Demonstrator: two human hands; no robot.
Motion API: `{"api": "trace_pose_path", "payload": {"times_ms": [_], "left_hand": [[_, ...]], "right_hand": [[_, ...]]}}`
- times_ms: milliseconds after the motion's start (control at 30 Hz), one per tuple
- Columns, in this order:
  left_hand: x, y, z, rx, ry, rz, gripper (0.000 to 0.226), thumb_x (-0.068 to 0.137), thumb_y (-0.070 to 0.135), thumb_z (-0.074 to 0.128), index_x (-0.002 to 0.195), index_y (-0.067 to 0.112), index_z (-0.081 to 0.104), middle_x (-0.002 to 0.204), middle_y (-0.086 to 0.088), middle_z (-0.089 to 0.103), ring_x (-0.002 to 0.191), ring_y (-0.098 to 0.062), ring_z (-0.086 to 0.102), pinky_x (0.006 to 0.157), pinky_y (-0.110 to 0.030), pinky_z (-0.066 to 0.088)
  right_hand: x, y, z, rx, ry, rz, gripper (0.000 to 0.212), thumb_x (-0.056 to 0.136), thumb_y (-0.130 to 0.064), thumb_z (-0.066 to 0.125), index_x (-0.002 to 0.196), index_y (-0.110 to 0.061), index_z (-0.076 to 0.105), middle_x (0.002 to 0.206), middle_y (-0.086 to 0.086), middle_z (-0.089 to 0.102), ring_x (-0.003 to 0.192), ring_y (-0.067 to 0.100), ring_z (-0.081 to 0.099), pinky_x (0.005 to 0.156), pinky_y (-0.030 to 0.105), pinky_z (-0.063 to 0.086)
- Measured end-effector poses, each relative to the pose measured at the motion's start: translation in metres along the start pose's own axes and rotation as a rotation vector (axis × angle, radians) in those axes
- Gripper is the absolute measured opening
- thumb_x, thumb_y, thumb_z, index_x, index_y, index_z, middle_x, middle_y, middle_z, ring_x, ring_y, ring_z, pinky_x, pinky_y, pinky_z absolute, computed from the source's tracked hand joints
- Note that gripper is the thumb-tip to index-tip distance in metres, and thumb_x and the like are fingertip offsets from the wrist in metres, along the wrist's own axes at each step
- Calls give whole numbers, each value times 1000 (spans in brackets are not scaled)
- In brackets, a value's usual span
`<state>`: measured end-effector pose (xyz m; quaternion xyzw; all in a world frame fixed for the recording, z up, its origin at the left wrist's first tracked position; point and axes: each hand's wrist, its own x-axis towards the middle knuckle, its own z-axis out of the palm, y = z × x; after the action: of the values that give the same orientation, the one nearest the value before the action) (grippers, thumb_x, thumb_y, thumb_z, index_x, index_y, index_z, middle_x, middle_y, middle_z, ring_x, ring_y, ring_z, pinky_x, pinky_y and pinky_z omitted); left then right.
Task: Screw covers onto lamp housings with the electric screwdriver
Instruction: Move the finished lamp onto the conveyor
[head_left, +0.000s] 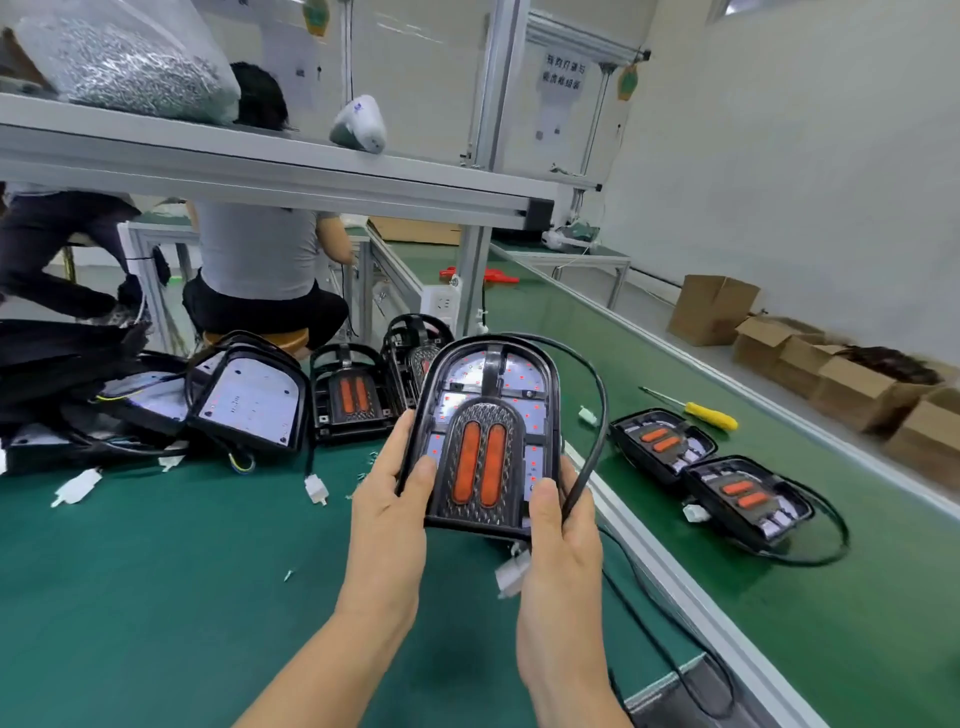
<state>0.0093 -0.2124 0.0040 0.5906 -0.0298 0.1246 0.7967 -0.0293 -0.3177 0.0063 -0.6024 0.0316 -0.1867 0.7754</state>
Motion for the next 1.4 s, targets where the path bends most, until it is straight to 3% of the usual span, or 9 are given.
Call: {"api": "trace_pose_path", "payload": {"times_ms": [167, 233, 300, 433, 667, 767, 933, 967, 1400], "left_hand": [[8, -9, 24, -6, -73, -29, 44, 99, 11, 47, 138, 32, 48, 132, 15, 58, 123, -3, 52, 109, -32, 36], [11, -12, 34, -11, -95, -53, 44, 99, 9, 46, 137, 30, 49, 127, 15, 61, 117, -1, 56, 104, -26, 40], [16, -15, 44, -4, -130, -82, 44, 98, 6, 45, 137, 27, 50, 125, 14, 63, 115, -2, 58, 102, -26, 42], [27, -22, 63, 20, -198, -146, 43, 98, 5, 45, 138, 20, 49, 126, 6, 64, 116, -12, 60, 105, -38, 43], [44, -37, 102, 58, -315, -183, 39, 98, 5, 44, 133, 19, 54, 127, 4, 62, 119, -16, 57, 105, -40, 43], [52, -39, 120, 65, -352, -188, 38, 98, 7, 46, 132, 19, 55, 117, 21, 61, 106, 4, 60, 93, -21, 50], [72, -43, 157, 209, -398, -240, 50, 101, 19, 44, 148, 15, 29, 149, 2, 37, 130, -13, 41, 110, -29, 32], [74, -46, 162, 273, -398, -217, 50, 101, 21, 41, 149, 15, 27, 152, 2, 32, 135, -13, 35, 112, -30, 27], [70, -97, 210, 1299, -832, 244, 76, 91, 3, 40, 152, 29, 3, 160, 8, -8, 146, -19, -7, 116, -52, 0]], "right_hand": [[11, -5, -24, -63, 19, -10, 28, 103, -32, 44, 128, -43, 51, 102, -18, 71, 64, 8, 45, 55, 16, 48], [17, -7, -36, -93, 26, 19, 42, 103, -31, 46, 143, -41, 37, 118, -24, 65, 76, 3, 51, 94, 35, 48], [22, -11, -46, -134, 30, 26, 61, 101, -32, 49, 152, -45, 17, 145, -25, 44, 117, -6, 49, 97, 17, 31], [34, -19, -63, -191, 68, 27, 67, 102, -31, 50, 153, -44, 9, 154, -21, 31, 139, 1, 34, 116, 33, 28], [68, -23, -97, -284, 188, 64, 57, 102, -34, 46, 155, -26, 25, 151, -7, 43, 138, 13, 40, 117, 42, 30], [85, -22, -109, -333, 246, 50, 48, 103, -29, 43, 149, -20, 36, 144, -5, 49, 132, 14, 46, 114, 41, 33], [126, -24, -124, -310, 343, 93, 19, 104, -20, 39, 106, -28, 56, 105, 1, 61, 100, 12, 58, 94, 33, 41], [135, -23, -127, -315, 365, 104, 19, 104, -19, 38, 108, -22, 56, 107, 8, 60, 120, 21, 51, 95, 37, 41], [222, -8, -165, -480, 580, 194, 45, 107, -21, 31, 149, -4, 29, 146, 18, 44, 128, 36, 45, 94, 39, 37]]}}
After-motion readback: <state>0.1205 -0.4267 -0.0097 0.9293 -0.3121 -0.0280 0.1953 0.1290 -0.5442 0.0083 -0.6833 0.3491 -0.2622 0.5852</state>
